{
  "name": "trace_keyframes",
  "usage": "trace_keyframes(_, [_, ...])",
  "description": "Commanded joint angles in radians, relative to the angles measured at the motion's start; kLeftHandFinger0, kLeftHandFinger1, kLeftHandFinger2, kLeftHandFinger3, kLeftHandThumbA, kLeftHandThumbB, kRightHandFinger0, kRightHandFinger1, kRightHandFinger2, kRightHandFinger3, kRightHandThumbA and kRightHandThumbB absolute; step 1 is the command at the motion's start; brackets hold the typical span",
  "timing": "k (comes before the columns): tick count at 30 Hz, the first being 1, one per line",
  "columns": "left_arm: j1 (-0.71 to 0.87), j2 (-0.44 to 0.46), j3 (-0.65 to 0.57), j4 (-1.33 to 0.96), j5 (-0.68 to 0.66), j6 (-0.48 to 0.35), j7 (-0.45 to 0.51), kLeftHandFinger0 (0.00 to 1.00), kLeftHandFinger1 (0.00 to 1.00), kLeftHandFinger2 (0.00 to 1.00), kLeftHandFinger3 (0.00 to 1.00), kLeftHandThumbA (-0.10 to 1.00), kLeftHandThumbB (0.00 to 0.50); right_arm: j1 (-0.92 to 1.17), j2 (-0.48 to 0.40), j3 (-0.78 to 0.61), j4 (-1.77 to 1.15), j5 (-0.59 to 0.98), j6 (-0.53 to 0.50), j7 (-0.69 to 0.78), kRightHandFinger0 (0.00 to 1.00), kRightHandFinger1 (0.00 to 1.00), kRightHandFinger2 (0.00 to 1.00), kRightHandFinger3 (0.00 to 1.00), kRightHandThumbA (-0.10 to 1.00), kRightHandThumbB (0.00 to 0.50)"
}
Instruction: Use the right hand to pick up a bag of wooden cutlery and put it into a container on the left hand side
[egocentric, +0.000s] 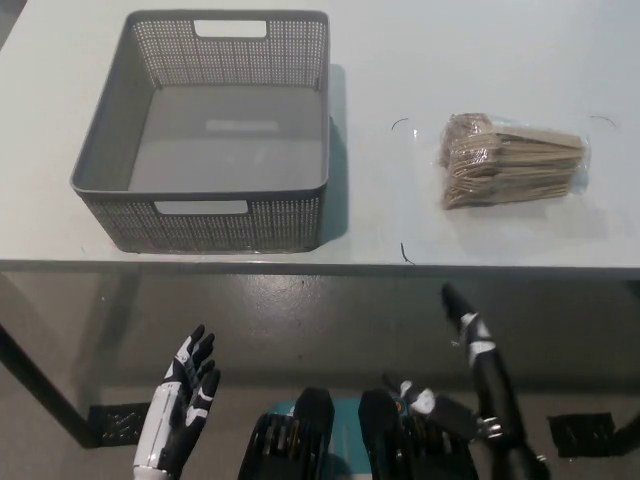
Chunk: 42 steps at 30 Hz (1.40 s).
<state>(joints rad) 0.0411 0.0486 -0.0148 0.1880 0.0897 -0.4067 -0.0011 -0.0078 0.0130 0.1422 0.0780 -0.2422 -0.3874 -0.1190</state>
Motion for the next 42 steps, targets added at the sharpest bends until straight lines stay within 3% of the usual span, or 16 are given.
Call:
trace_keyframes(1, [-0.016,0.009,-0.011,-0.031,0.004,-0.063,0.017,1.0,1.0,1.0,1.0,0.83,0.157,-0.019,-0.027,-0.044,-0.141,-0.055,-0.068,-0.035,1.0,1.0,1.0,1.0,1.0,0.385])
trace_keyframes(3, [-0.013,0.007,-0.009,-0.032,0.007,-0.063,0.019,1.0,1.0,1.0,1.0,0.83,0.159,-0.042,-0.07,-0.065,-0.252,-0.103,0.035,0.009,1.0,1.0,1.0,1.0,1.0,0.488])
trace_keyframes(4, [-0.013,0.006,-0.009,-0.032,0.007,-0.063,0.019,1.0,1.0,1.0,1.0,0.83,0.159,-0.044,-0.076,-0.067,-0.266,-0.11,0.048,0.015,1.0,1.0,1.0,1.0,1.0,0.496])
trace_keyframes(7, [-0.007,0.004,-0.011,-0.031,0.011,-0.063,0.019,1.0,1.0,1.0,1.0,0.82,0.154,-0.091,-0.135,-0.093,-0.357,-0.12,0.158,0.068,1.0,1.0,1.0,1.0,0.9,0.5])
trace_keyframes(14, [0.01,0.005,-0.012,-0.03,0.017,-0.063,0.02,1.0,1.0,1.0,1.0,0.82,0.168,-0.259,-0.349,-0.152,-0.418,-0.052,0.405,0.224,1.0,1.0,1.0,1.0,0.82,0.5])
trace_keyframes(18, [0.014,0.006,-0.016,-0.031,0.022,-0.063,0.013,1.0,1.0,1.0,1.0,0.82,0.178,-0.365,-0.456,-0.159,-0.4,-0.075,0.488,0.287,1.0,1.0,1.0,1.0,0.79,0.5])
trace_keyframes(21, [0.011,0.013,-0.021,-0.027,0.03,-0.063,0.011,1.0,1.0,1.0,1.0,0.83,0.189,-0.448,-0.509,-0.153,-0.335,-0.068,0.548,0.321,1.0,1.0,1.0,1.0,0.68,0.5])
trace_keyframes(26, [0.011,0.017,-0.022,-0.024,0.023,-0.063,0.002,1.0,1.0,1.0,1.0,0.83,0.195,-0.593,-0.574,-0.081,-0.204,-0.142,0.608,0.388,1.0,1.0,1.0,1.0,0.52,0.5])
trace_keyframes(32, [0.012,0.021,-0.031,-0.019,0.012,-0.063,-0.01,1.0,1.0,1.0,1.0,0.83,0.191,-0.788,-0.639,0.074,0.038,-0.229,0.612,0.485,1.0,1.0,1.0,1.0,0.61,0.5])
trace_keyframes(42, [0.011,0.03,-0.046,-0.018,0.03,-0.063,-0.001,1.0,1.0,1.0,1.0,0.86,0.206,-0.98,-0.631,0.221,0.282,-0.234,0.605,0.619,1.0,1.0,1.0,1.0,0.61,0.5])
